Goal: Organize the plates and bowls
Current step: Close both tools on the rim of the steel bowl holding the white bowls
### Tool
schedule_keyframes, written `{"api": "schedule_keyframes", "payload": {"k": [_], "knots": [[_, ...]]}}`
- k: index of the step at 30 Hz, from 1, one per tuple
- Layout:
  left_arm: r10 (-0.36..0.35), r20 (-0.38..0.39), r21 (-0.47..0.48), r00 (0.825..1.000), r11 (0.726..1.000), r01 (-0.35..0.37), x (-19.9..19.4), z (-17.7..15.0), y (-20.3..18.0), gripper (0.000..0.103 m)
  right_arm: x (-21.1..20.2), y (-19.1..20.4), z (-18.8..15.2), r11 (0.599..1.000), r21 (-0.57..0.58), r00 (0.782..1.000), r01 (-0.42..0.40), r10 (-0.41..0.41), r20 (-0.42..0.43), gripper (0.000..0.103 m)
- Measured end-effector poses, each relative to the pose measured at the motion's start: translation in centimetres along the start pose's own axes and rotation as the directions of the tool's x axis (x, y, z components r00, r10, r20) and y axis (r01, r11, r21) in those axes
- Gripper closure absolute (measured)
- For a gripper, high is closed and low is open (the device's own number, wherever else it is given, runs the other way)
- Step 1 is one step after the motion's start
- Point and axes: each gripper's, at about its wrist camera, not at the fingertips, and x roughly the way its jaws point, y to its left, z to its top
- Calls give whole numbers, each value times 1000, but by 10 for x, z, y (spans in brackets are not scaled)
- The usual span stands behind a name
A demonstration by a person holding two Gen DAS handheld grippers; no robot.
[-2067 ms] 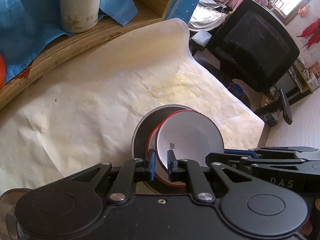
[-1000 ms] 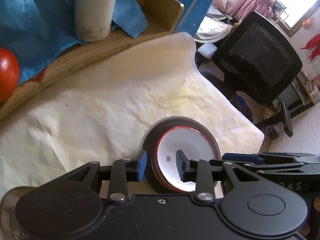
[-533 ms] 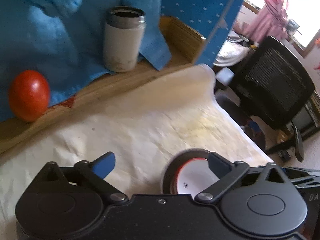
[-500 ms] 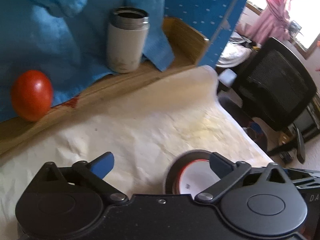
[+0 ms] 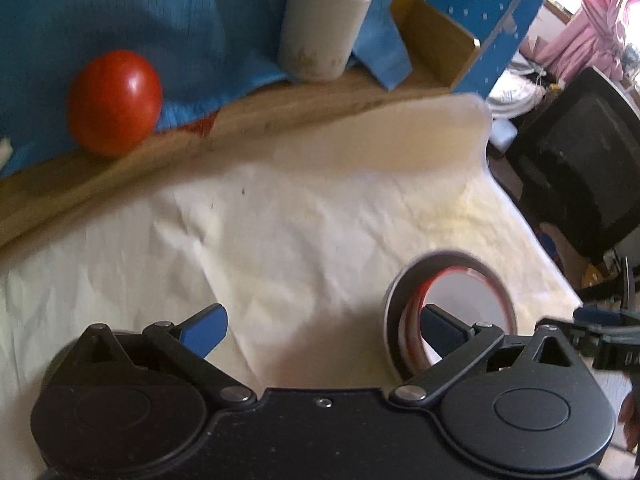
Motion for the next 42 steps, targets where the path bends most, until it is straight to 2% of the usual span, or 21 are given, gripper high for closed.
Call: {"api": "schedule_keyframes", "payload": {"k": [6,11,16,22,42], "knots": [[7,-47,45,999,999,-5,6,-11,-3,1,9,-4,-2,999,-33,1000,11,-12,-29,0],[-4,-58,95,998,995,10,8,-14,-11,1,15,-6,-5,997,-74,1000,-22,21,-17,0],[47,-77,131,996,991,-37,13,-10,-15,1,20,-7,-10,994,-99,999,-42,41,-10,0],[89,-95,133,991,988,-76,19,-6,-14,1,27,-9,-9,993,-96,998,-67,66,-8,0],[131,-123,141,984,984,-114,42,0,-23,1,48,-5,7,985,-160,997,-61,54,-52,0]]}}
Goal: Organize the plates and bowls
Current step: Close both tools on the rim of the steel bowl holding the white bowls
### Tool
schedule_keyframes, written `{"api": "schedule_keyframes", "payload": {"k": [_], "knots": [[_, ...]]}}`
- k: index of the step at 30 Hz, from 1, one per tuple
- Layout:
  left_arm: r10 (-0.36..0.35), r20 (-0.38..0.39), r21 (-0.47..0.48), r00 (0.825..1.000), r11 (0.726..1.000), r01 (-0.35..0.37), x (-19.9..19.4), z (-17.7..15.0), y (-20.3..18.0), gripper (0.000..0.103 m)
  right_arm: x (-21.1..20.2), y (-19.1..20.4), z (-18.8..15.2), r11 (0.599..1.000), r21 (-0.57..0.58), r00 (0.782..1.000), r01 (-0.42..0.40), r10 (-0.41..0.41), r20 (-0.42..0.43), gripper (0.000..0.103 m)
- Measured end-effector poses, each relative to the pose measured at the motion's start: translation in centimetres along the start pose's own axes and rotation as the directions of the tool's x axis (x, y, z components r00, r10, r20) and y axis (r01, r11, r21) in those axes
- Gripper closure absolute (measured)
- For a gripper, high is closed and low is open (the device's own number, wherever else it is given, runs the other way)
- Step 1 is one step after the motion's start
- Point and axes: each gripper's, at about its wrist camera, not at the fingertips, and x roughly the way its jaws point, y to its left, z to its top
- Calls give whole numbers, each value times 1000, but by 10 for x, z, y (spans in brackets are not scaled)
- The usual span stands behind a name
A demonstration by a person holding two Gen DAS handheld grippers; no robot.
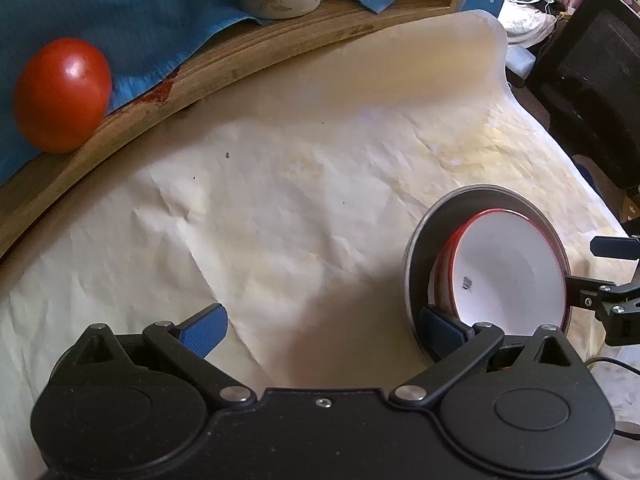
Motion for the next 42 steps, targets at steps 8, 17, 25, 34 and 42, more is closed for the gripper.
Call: {"api": "schedule_keyframes", "payload": {"k": [8,17,25,34,42], "knots": [[-3,-13,-14,1000,1000,3,6,1,3,1,6,-3,-1,1000,14,1000,-21,22,-8,0],[-11,-16,-26,1000,1000,11,11,1,4,1,8,-5,-4,999,27,999,-29,28,16,0],[-35,7,-33,999,999,35,7,-3,5,10,5,-5,-6,998,33,998,-58,57,35,11],[-167,21,-72,986,983,168,2,-5,6,52,1,-3,-8,994,50,994,-102,99,48,26],[-227,45,-109,973,967,231,3,-8,4,77,0,-6,-8,982,82,986,-168,165,36,43]]}}
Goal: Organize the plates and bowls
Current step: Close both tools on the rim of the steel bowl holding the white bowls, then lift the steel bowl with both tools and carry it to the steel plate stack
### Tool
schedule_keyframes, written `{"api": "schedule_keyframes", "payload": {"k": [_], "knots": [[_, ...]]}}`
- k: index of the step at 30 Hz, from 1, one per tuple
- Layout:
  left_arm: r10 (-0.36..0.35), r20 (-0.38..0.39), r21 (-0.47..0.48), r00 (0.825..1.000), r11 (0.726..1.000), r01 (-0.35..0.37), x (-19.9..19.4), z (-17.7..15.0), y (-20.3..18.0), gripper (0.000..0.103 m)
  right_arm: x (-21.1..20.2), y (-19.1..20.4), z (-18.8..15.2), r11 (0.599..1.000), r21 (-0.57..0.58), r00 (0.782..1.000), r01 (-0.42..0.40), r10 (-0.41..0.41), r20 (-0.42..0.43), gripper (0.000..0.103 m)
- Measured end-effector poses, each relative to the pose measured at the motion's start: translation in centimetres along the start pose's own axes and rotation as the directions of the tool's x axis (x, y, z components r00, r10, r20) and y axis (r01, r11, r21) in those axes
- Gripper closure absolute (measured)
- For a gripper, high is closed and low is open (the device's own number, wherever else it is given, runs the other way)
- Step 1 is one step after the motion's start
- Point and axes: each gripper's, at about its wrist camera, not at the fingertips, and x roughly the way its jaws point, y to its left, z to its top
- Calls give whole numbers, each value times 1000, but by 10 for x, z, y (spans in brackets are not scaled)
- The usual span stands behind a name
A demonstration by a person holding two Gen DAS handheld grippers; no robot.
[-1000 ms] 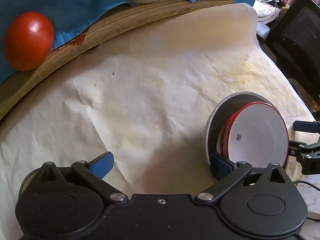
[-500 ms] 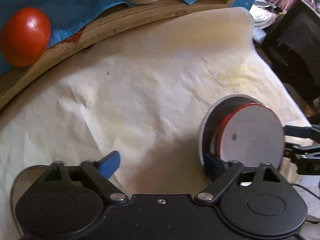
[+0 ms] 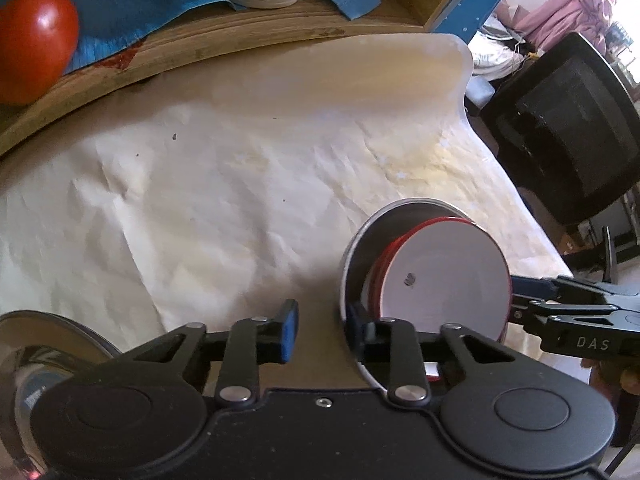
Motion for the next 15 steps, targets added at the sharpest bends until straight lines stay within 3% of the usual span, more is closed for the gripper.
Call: {"api": "schedule_keyframes", "payload": {"k": [4,6,11,15], "knots": [[-7,8,-13,1000,1000,7,0,-1,-3,86,0,-2,0,999,33,999,-35,36,-13,53],[-22,13,-12,1000,1000,22,0,-2,-5,94,-1,0,0,998,33,999,-51,51,-15,67],[-18,24,-14,1000,1000,19,-2,-4,-7,94,-1,9,1,998,23,997,-67,67,-33,87],[-17,32,-23,999,1000,18,-3,-7,-8,94,0,11,4,996,57,996,-67,70,-52,90]]}}
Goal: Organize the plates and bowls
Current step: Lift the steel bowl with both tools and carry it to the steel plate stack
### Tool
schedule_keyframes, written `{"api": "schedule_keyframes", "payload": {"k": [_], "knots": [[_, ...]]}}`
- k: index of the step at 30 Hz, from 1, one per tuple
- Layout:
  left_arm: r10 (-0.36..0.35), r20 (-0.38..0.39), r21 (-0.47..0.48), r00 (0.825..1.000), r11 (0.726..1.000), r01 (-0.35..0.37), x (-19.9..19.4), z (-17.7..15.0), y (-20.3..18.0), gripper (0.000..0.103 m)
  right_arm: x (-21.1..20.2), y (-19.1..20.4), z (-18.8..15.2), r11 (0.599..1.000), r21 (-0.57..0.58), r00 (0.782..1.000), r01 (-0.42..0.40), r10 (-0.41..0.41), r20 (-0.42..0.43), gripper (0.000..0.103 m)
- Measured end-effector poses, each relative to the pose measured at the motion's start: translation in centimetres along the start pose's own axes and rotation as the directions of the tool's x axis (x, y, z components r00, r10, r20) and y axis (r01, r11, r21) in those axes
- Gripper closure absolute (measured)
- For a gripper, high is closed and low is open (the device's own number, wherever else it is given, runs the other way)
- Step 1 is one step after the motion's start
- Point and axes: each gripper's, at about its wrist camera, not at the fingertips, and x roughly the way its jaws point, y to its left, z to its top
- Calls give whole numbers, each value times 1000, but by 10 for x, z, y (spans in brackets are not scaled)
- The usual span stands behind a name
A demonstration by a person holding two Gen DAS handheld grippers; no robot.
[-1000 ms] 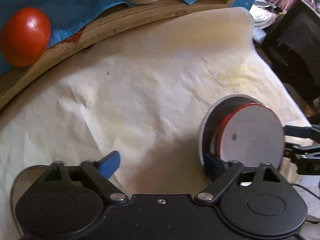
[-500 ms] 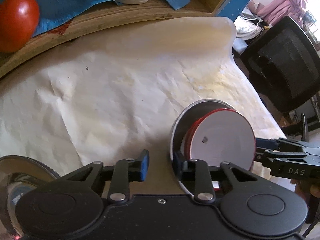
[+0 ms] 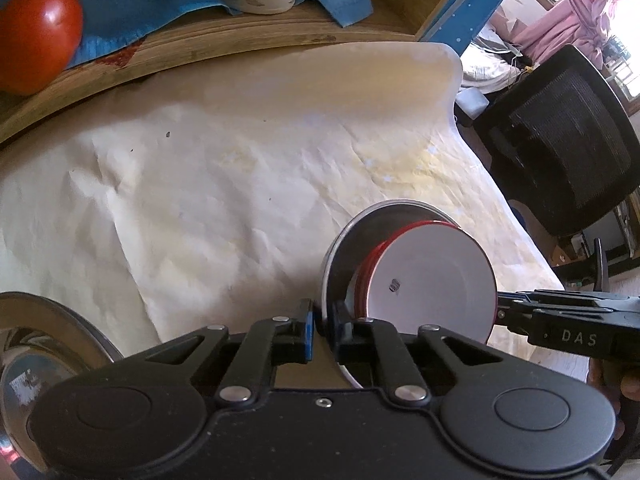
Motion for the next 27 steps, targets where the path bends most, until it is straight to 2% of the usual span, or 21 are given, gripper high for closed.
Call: {"api": "schedule_keyframes", "payload": {"k": [4,17,27], "knots": [[1,-1,-21,1000,1000,-1,-2,-3,3,94,1,-3,1,998,70,1000,-6,7,-27,91],[-43,15,-100,999,994,44,-8,-14,9,97,-7,5,-7,996,81,998,28,-23,-61,91],[-42,46,-105,998,993,47,-18,-13,13,96,-7,11,-5,996,84,998,24,-19,-62,91]]}}
